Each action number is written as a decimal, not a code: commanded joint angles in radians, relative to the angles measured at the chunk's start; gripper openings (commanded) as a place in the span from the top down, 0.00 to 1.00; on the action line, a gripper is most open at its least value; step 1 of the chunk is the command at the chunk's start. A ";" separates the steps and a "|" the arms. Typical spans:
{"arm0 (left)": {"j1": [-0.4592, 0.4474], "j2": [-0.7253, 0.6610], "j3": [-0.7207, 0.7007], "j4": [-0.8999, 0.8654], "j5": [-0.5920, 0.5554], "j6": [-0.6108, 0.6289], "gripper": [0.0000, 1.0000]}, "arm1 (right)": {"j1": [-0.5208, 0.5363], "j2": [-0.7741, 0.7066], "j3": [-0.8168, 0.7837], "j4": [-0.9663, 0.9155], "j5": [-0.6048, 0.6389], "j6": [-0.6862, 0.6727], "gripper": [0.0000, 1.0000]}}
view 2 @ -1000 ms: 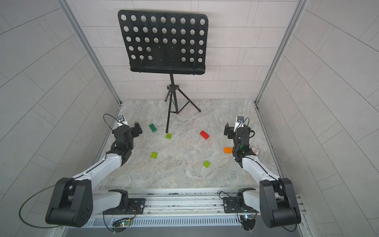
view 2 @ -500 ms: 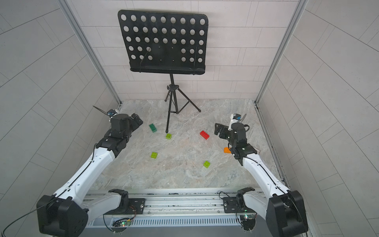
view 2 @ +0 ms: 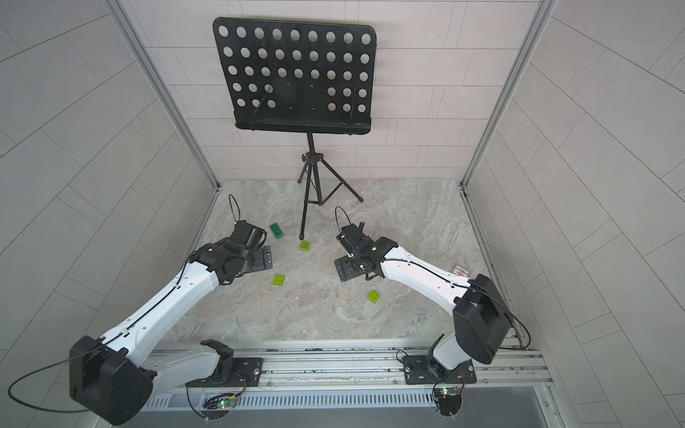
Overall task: Assemble an ice cream with lego
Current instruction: Move the lego brick at the center of the board.
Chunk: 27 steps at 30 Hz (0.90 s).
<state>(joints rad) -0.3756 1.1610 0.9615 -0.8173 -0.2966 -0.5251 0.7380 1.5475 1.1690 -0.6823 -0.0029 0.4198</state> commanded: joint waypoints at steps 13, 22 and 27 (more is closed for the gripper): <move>0.093 0.003 0.016 -0.036 0.019 -0.109 0.00 | 0.088 0.288 0.264 -0.241 0.084 -0.055 0.27; 0.093 0.083 0.037 -0.021 0.229 -0.051 0.00 | 0.070 0.116 -0.003 -0.272 0.274 0.096 0.22; 0.089 0.102 0.034 -0.014 0.286 -0.037 0.00 | 0.054 0.089 -0.094 -0.268 0.292 0.132 0.18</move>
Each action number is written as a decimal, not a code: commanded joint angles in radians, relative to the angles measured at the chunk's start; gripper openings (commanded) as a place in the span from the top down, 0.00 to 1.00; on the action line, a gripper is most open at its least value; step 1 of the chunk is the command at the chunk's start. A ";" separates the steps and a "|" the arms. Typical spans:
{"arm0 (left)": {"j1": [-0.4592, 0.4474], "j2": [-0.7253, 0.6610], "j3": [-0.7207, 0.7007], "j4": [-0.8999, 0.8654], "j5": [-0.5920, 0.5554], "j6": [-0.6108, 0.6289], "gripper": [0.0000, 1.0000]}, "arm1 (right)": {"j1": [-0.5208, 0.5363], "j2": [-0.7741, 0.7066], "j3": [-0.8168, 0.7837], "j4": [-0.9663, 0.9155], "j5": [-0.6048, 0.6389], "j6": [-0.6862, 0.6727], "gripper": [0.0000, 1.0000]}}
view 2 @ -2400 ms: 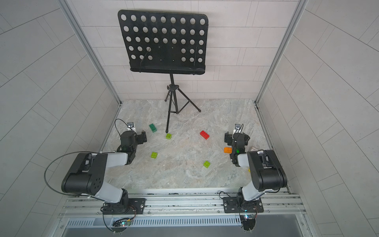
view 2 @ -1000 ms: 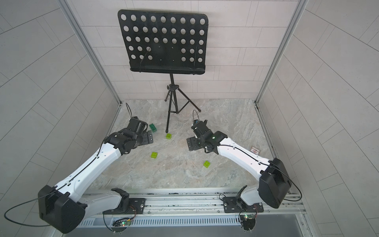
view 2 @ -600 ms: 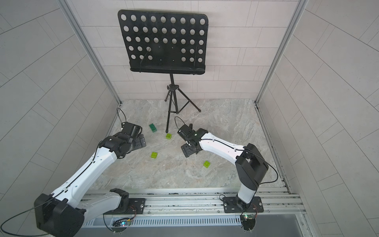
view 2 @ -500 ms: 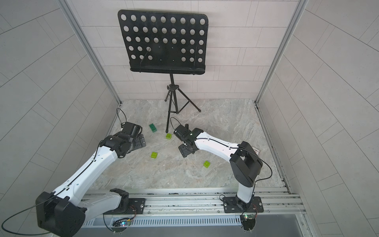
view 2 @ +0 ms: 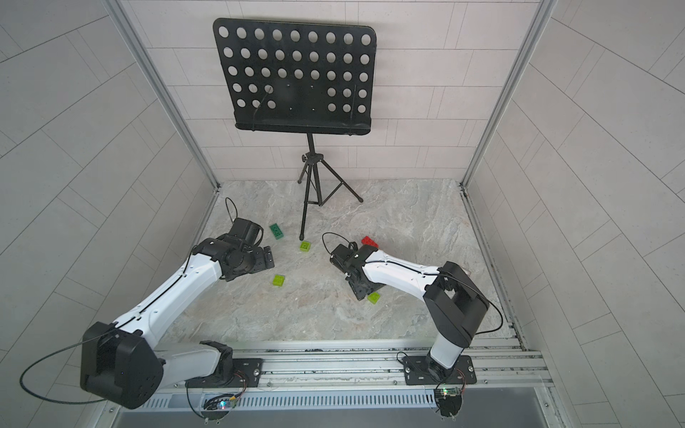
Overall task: Assemble an ice cream with lego
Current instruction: Move the lego brick at the center of the board.
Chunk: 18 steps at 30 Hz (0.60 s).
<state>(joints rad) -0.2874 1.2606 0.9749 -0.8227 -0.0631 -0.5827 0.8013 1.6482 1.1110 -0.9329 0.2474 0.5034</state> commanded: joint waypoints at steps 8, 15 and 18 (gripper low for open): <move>-0.004 -0.007 0.017 -0.006 0.052 0.023 0.00 | -0.032 -0.009 -0.086 0.051 -0.096 0.013 0.18; -0.006 -0.005 0.017 -0.006 0.052 0.023 0.00 | -0.047 -0.018 -0.088 0.058 -0.218 -0.053 0.21; -0.006 -0.007 0.017 -0.005 0.049 0.023 0.00 | -0.067 -0.008 -0.084 0.055 -0.221 -0.064 0.22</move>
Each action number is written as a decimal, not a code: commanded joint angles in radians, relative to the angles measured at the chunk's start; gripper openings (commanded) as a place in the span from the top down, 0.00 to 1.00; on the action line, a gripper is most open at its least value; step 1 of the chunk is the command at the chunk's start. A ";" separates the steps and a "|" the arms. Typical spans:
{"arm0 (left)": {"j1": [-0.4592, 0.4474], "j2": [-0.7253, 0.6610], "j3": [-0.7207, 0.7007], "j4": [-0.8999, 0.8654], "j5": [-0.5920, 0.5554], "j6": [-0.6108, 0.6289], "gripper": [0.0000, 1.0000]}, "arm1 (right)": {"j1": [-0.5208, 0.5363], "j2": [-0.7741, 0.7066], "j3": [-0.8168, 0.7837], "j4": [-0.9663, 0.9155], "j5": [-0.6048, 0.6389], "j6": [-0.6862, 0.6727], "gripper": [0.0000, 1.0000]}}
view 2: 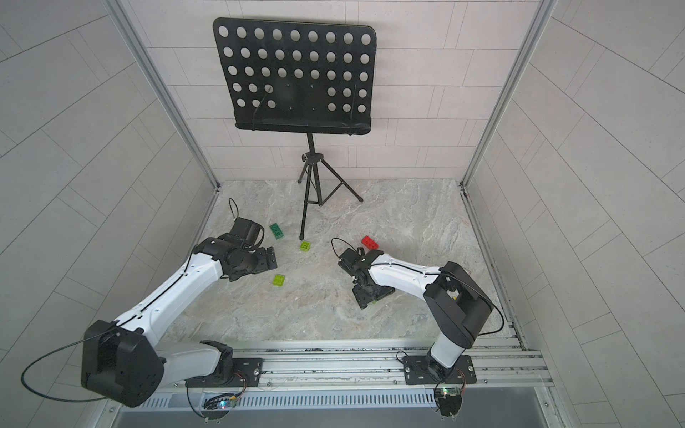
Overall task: Assemble an ice cream with lego
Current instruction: Move the lego brick at the center of the board.
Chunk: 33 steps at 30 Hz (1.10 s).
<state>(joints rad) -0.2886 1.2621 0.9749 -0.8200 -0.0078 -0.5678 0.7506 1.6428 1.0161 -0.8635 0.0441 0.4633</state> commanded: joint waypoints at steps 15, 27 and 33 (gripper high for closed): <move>-0.005 -0.005 0.020 -0.011 -0.009 0.003 0.03 | -0.039 0.110 0.042 -0.011 -0.056 -0.057 0.46; -0.004 -0.016 0.023 -0.017 -0.017 -0.003 0.05 | -0.018 0.080 0.068 0.038 -0.128 0.031 0.81; -0.004 -0.040 0.031 -0.032 -0.064 -0.013 0.06 | 0.052 0.158 0.212 0.107 -0.137 0.175 0.87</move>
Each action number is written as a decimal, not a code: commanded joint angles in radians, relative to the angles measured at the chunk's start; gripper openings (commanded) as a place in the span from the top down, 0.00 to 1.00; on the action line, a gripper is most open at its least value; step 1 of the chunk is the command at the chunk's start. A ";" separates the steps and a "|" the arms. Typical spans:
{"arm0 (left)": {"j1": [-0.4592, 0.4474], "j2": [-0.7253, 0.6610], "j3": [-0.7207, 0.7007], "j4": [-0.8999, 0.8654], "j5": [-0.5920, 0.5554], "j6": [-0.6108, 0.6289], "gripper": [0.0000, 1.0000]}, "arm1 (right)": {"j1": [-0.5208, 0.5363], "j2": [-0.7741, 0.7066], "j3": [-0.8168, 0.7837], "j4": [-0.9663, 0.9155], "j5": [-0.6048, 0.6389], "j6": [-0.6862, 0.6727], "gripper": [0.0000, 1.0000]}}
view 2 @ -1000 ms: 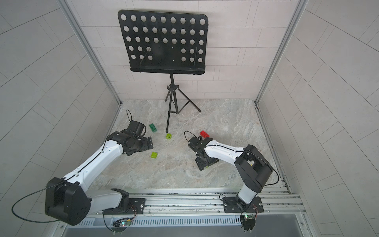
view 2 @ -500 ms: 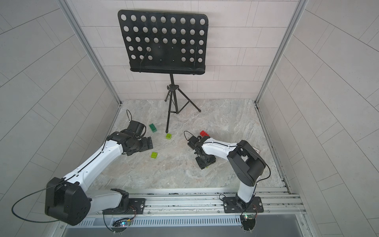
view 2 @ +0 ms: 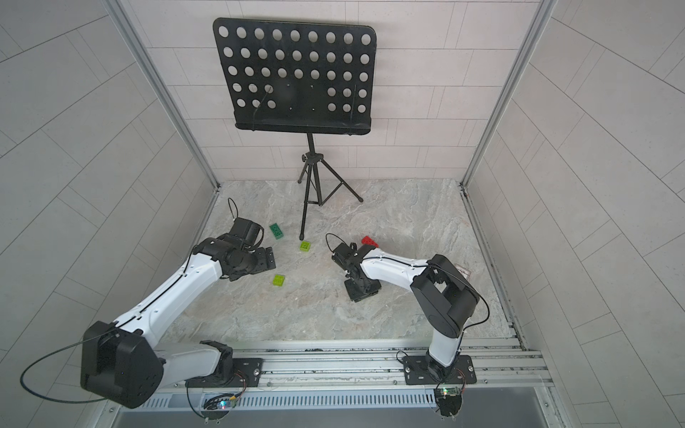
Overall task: Assemble an ice cream with lego
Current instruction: Move the lego brick at the center of the board.
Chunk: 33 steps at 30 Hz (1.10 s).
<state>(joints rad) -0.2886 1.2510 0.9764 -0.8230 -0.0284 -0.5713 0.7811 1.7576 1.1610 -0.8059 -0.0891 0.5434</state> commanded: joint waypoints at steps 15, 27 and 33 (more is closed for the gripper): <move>-0.003 -0.039 0.030 -0.036 -0.045 -0.014 0.04 | 0.040 0.302 0.346 -0.011 0.061 0.174 0.55; -0.005 0.044 0.024 -0.021 0.029 0.029 0.03 | 0.053 0.211 0.285 0.151 -0.160 0.205 0.30; -0.007 0.114 0.031 -0.035 0.057 0.076 0.07 | 0.041 0.113 0.233 0.136 -0.151 0.150 0.29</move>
<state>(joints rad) -0.2886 1.3380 0.9821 -0.8333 0.0090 -0.5354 0.8261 1.9629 1.4277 -0.6697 -0.2249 0.7216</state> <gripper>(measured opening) 0.930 0.703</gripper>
